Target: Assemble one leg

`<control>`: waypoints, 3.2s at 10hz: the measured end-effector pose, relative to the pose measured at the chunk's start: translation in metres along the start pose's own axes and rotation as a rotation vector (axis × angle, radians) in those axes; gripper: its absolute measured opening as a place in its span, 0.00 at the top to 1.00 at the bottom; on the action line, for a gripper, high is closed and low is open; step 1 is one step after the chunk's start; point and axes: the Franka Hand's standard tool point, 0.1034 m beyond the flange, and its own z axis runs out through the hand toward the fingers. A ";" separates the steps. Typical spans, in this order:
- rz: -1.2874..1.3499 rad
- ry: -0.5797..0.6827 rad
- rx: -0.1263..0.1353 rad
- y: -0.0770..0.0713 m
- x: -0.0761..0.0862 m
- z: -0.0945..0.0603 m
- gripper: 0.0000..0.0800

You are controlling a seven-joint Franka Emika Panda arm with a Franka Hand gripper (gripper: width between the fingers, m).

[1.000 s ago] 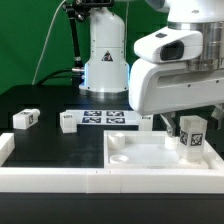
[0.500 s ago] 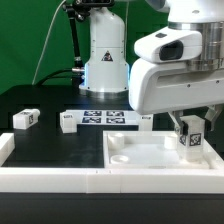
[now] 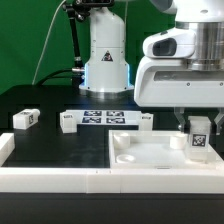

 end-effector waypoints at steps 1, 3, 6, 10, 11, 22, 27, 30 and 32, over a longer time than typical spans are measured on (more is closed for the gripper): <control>0.119 0.001 0.000 0.001 0.001 0.000 0.63; 0.304 0.003 -0.003 0.002 0.001 0.000 0.63; 0.660 0.023 -0.014 0.003 0.001 0.000 0.63; 0.662 0.020 -0.008 0.003 0.001 0.000 0.63; 0.661 0.020 -0.006 0.002 0.001 0.000 0.40; -0.482 0.052 -0.017 -0.007 0.002 0.001 0.19; -0.516 0.050 -0.017 -0.005 0.003 0.002 0.43; -0.481 0.050 -0.016 -0.005 0.003 0.003 0.64; -0.281 0.044 0.003 -0.003 0.003 0.003 0.64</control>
Offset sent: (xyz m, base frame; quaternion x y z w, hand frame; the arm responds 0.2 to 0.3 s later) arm -0.0030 -0.0077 -0.0010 -0.0113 0.0353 0.3129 0.9491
